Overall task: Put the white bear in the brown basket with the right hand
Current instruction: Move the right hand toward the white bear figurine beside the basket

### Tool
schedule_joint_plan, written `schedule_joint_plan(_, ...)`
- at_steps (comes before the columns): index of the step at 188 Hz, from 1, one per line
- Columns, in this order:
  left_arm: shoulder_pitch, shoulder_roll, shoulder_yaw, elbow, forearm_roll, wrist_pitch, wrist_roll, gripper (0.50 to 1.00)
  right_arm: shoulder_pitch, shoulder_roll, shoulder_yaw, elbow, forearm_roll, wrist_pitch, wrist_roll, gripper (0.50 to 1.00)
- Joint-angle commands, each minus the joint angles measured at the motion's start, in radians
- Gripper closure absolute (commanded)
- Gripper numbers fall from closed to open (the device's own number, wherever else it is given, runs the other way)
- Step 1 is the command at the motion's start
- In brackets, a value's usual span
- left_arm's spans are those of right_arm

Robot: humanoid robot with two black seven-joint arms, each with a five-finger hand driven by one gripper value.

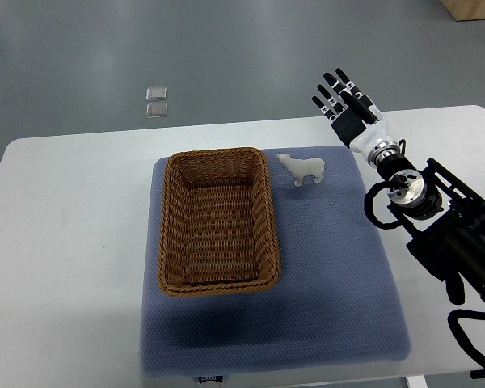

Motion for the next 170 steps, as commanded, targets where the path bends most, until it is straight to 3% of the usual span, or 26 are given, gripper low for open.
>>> schedule_joint_plan(1,0.0,0.0,0.001,0.0,0.0,0.0,-0.001,0.5,0.001,0.0,0.0,0.0,0.0,0.0,0.0,0.576)
schedule_joint_plan(91,-0.007,0.0,-0.001,0.002,-0.001,0.0,0.001,0.5,0.011,-0.003,-0.005,0.0,-0.023,0.0,-0.009,0.576)
schedule_joint_plan(115,-0.007,0.0,0.001,0.002,0.0,0.0,0.001,0.5,0.027,-0.023,-0.07,0.003,-0.164,0.002,-0.014,0.576)
schedule_joint_plan(170,-0.007,0.0,0.001,0.005,0.0,0.0,-0.001,0.5,0.166,-0.178,-0.407,0.012,-0.586,0.015,-0.12,0.579)
